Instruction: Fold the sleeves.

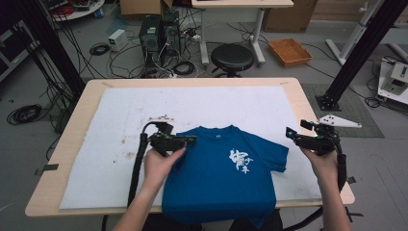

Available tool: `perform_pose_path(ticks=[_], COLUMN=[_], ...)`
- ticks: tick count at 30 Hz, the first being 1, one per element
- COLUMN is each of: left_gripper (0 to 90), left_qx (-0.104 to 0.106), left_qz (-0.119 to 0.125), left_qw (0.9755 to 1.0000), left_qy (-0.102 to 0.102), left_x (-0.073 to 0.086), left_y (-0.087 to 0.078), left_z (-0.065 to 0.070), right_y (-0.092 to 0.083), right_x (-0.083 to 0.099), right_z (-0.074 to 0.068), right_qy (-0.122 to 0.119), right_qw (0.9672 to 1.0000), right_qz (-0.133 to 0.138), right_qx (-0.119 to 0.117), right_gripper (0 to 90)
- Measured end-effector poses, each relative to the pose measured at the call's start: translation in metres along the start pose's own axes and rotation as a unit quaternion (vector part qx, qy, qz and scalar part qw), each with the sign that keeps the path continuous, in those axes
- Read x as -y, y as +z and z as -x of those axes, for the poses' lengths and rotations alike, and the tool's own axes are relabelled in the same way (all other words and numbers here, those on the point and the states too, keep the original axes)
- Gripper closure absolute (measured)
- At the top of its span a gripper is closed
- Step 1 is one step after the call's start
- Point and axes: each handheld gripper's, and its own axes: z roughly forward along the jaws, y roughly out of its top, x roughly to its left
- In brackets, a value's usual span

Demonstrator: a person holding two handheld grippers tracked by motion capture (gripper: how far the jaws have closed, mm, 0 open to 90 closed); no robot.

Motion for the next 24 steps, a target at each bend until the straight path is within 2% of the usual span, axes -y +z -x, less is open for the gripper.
perform_pose_path(ticks=[2,5,6,7,9,10,11,12,13,14,15,16,17,18,19,20,23,24], left_gripper=[86.5,69.1,59.6,57.4,55.6,54.0,53.5,52.9,51.5,51.0,50.9,50.9,50.4,49.7,49.7,49.7,49.7,49.7], left_qx=[0.005,-0.003,-0.021,-0.021,-0.024,-0.042,-0.052,-0.052,-0.071,-0.071,-0.094,-0.104,-0.114,-0.114,-0.12,-0.127,-0.142,-0.143], left_qz=[-0.004,-0.001,0.009,0.009,0.028,0.047,0.055,0.055,0.07,0.07,0.078,0.083,0.087,0.087,0.09,0.091,0.095,0.098], left_qw=[1.0,0.9999,0.9994,0.9994,0.9987,0.9969,0.9957,0.9957,0.9928,0.9928,0.9892,0.9876,0.9861,0.9861,0.9849,0.9841,0.9833,0.983], left_qy=[0.002,0.016,0.028,0.028,0.034,0.047,0.054,0.054,0.067,0.067,0.081,0.084,0.085,0.085,0.086,0.084,0.064,0.06], left_x=[0.0,0.002,0.003,0.003,0.005,0.007,0.008,0.008,0.013,0.013,0.018,0.022,0.026,0.026,0.031,0.035,0.044,0.045], left_y=[0.016,0.029,0.026,0.026,0.016,0.001,-0.007,-0.007,-0.025,-0.025,-0.043,-0.052,-0.06,-0.06,-0.067,-0.074,-0.09,-0.094], left_z=[0.001,0.001,0.0,0.0,-0.003,-0.007,-0.01,-0.01,-0.015,-0.015,-0.021,-0.025,-0.029,-0.029,-0.034,-0.039,-0.053,-0.057], right_y=[0.0,0.0,0.0,0.0,-0.002,-0.002,-0.002,-0.002,-0.002,-0.001,0.0,0.002,0.005,0.005,0.012,0.016,0.027,0.027], right_x=[0.001,0.002,0.003,0.003,0.005,0.006,0.007,0.009,0.01,0.013,0.015,0.018,0.022,0.022,0.028,0.031,0.041,0.041], right_z=[0.0,0.002,0.004,0.004,0.009,0.011,0.013,0.015,0.017,0.019,0.022,0.024,0.025,0.025,0.027,0.028,0.03,0.03], right_qy=[0.001,0.003,0.008,0.008,0.018,0.022,0.026,0.027,0.03,0.033,0.033,0.037,0.041,0.041,0.045,0.044,0.054,0.054], right_qw=[1.0,1.0,0.9999,0.9999,0.9997,0.9995,0.9993,0.9992,0.9989,0.9984,0.9979,0.9971,0.9961,0.9961,0.9941,0.9933,0.9904,0.9904], right_qz=[-0.001,-0.004,-0.006,-0.006,-0.014,-0.018,-0.023,-0.027,-0.034,-0.045,-0.055,-0.066,-0.077,-0.077,-0.099,-0.107,-0.127,-0.127], right_qx=[0.0,0.001,0.005,0.005,0.008,0.01,0.01,0.01,0.011,0.01,0.011,0.01,0.005,0.005,-0.001,-0.003,-0.013,-0.013], right_gripper=[26.4,26.4,26.4,26.4,29.2,30.5,33.6,37.3,41.3,45.1,47.3,49.5,51.7,51.7,56.5,58.0,60.6,60.6])
